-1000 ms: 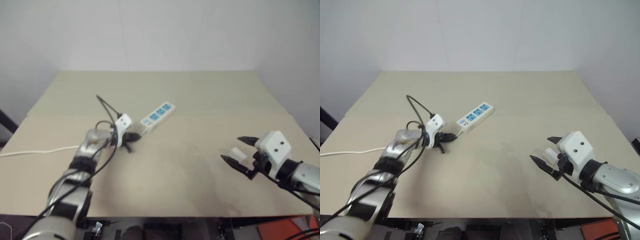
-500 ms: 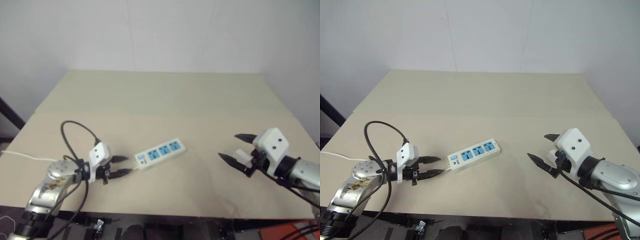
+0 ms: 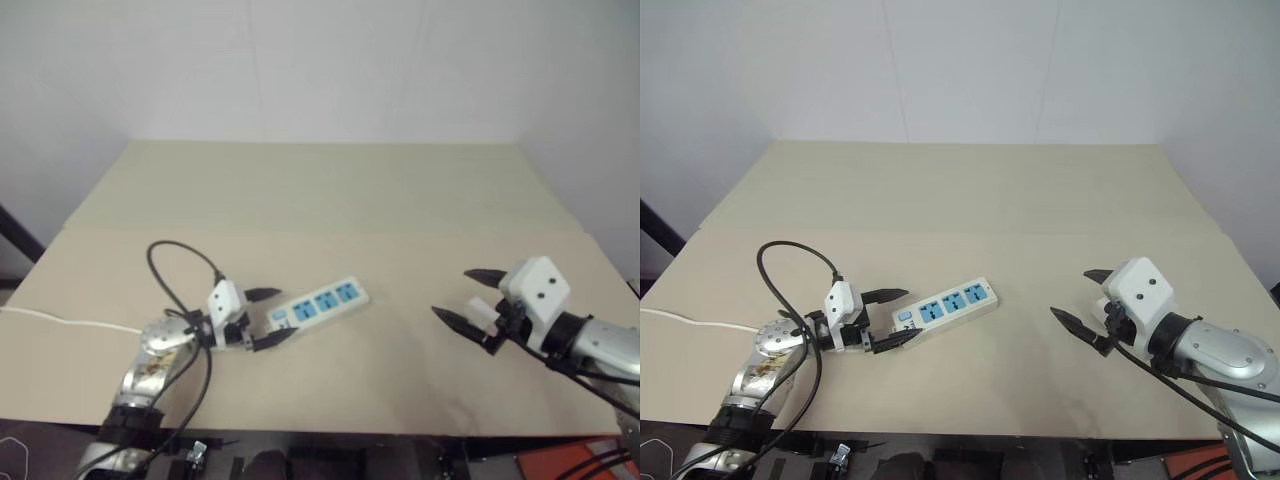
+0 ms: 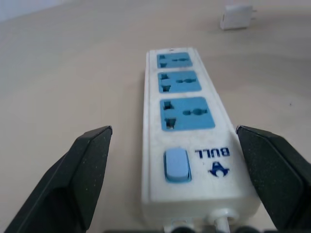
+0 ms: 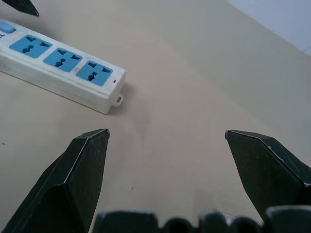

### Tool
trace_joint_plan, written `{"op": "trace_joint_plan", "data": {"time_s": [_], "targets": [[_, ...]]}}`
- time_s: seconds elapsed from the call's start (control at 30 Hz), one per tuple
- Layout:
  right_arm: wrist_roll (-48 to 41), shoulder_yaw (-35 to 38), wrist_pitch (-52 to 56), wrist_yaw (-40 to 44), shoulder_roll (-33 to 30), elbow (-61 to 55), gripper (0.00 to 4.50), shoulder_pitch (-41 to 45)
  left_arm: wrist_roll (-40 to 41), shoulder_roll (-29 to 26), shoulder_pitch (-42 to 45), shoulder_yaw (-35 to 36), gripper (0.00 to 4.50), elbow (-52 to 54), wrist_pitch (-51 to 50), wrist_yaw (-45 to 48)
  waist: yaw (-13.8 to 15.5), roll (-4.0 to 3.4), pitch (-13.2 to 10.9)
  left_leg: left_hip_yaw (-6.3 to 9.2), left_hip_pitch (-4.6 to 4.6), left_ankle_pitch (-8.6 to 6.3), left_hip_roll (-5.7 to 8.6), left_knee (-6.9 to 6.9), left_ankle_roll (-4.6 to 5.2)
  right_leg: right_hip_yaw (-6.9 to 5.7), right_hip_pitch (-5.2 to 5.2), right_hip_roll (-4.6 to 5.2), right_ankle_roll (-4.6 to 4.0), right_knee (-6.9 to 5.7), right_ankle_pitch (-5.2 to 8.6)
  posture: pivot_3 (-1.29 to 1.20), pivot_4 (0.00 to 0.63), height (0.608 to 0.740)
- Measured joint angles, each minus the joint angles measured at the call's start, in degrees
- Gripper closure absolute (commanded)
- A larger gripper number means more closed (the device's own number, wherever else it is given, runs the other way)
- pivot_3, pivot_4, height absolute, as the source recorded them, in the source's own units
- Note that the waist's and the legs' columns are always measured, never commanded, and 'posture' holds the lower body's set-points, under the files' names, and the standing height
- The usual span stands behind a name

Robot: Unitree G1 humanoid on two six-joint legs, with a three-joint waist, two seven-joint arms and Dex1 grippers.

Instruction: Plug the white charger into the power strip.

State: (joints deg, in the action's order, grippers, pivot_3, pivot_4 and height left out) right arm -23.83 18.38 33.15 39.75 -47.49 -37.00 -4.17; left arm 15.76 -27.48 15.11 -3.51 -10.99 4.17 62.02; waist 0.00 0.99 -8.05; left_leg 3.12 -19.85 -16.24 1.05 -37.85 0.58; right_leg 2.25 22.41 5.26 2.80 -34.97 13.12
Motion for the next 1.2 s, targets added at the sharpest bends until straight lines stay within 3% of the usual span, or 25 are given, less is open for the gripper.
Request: {"op": "trace_joint_plan", "data": {"time_s": [0.63,0.8,1.0,1.13,1.2], "targets": [[-0.1,0.0,1.0,-0.4,0.3,-1.3,0.0,1.3,-2.2,2.7,2.2,-3.1,0.02,-7.0,2.1,2.2,0.0,-0.07,0.1,0.01,0.19,0.0,0.0,0.0,0.0,-0.01,-0.19,0.0,0.03,-0.02,0.01,0.0,0.15,0.74],[-0.1,-0.6,1.2,-0.4,0.3,-1.4,0.0,2.6,-2.4,2.8,3.9,-4.0,1.21,-10.6,2.3,3.0,0.1,-0.26,0.3,-0.02,0.33,0.0,0.0,0.0,0.0,0.01,-0.29,0.0,0.06,-0.02,0.03,0.0,0.15,0.74],[-1.7,-0.7,2.1,0.6,-0.6,-0.9,0.0,4.3,-2.6,3.8,5.6,-4.6,1.2,-14.4,3.9,4.2,0.2,-0.46,0.5,-0.02,0.42,0.0,0.02,0.0,0.0,0.02,-0.38,0.0,0.19,-0.04,0.11,0.0,0.15,0.74],[-3.5,-1.4,7.3,-0.1,-2.6,1.2,0.0,11.6,-3.7,4.1,9.2,-6.0,1.2,-17.3,5.7,7.0,0.4,-0.47,0.5,-0.02,0.42,0.01,0.03,-0.02,0.0,0.02,-0.38,-0.01,0.23,0.0,0.13,0.0,0.15,0.74],[-4.6,-3.8,16.1,-2.7,-3.3,4.0,0.0,18.8,-4.2,4.5,11.3,-6.8,1.2,-19.2,6.7,9.7,0.3,-0.5,0.5,-0.03,0.3,0.01,0.03,-0.02,0.0,0.02,-0.29,-0.01,0.04,0.01,0.02,0.0,0.15,0.74]]}}
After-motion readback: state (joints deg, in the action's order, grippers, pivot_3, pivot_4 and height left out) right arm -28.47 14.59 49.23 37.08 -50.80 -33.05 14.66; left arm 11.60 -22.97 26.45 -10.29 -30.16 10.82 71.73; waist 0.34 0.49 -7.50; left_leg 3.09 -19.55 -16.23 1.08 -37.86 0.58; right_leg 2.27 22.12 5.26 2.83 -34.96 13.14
